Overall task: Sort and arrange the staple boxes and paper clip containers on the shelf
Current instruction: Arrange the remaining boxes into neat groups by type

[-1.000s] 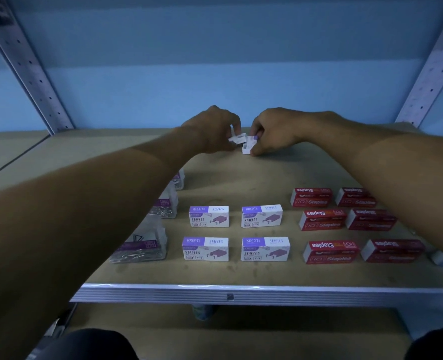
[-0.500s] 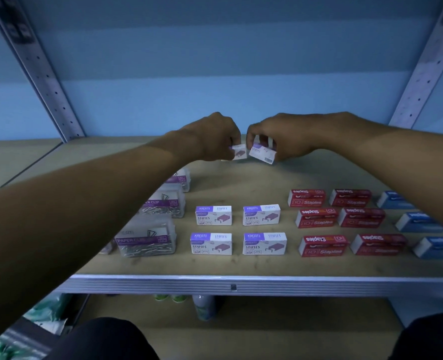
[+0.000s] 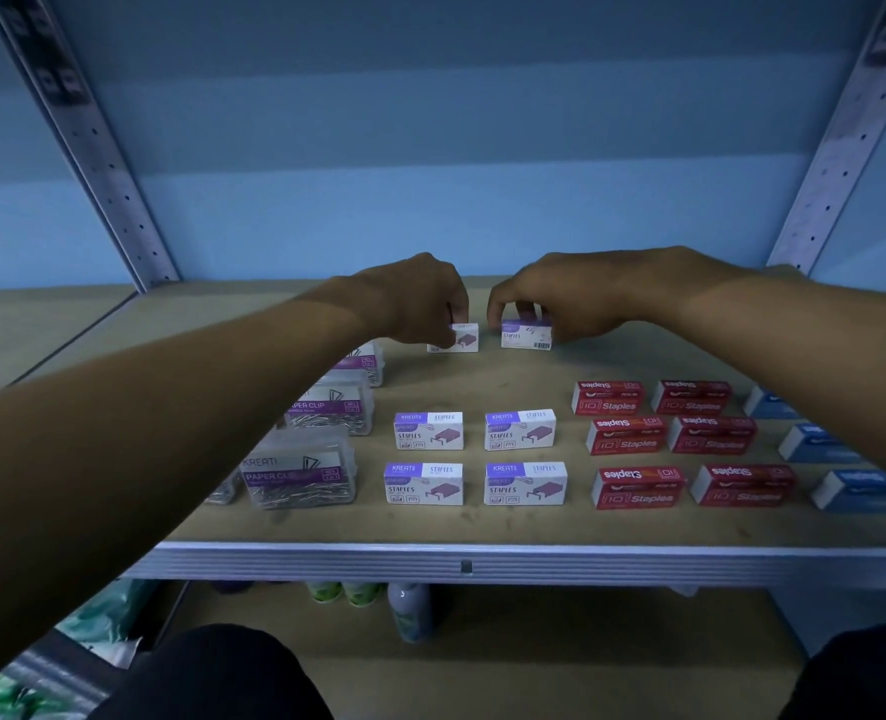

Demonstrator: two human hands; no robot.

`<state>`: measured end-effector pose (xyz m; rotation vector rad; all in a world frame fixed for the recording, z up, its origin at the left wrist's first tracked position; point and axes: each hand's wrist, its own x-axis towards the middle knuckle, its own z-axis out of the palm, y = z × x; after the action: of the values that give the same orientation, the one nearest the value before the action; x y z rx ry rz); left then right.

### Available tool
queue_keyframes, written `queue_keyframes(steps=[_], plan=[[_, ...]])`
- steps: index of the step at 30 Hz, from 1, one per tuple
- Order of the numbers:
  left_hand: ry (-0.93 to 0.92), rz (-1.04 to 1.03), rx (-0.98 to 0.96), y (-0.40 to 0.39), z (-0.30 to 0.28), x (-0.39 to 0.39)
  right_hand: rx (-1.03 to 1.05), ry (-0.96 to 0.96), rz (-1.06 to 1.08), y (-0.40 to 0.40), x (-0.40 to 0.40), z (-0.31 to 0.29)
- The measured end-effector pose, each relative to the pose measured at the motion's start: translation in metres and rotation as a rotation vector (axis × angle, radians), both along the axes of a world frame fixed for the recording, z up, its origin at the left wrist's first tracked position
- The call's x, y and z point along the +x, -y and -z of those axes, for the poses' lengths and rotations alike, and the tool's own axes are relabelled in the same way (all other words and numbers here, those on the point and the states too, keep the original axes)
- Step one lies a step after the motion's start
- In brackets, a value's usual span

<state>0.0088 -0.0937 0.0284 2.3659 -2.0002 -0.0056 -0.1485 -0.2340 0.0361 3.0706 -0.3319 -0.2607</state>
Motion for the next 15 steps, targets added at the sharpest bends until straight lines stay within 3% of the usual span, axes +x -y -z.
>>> queue_keyframes(steps=[8, 12, 15], plan=[[-0.011, 0.027, -0.014, 0.001, 0.003, 0.003, 0.255, 0.130, 0.105, 0.004, -0.006, 0.003], [-0.006, 0.037, 0.014, -0.002, 0.000, 0.001, 0.570, 0.140, 0.212, 0.008, -0.013, 0.002], [-0.014, 0.044, 0.028, -0.004, -0.002, 0.000, 0.594, 0.149, 0.235, 0.008, -0.015, 0.004]])
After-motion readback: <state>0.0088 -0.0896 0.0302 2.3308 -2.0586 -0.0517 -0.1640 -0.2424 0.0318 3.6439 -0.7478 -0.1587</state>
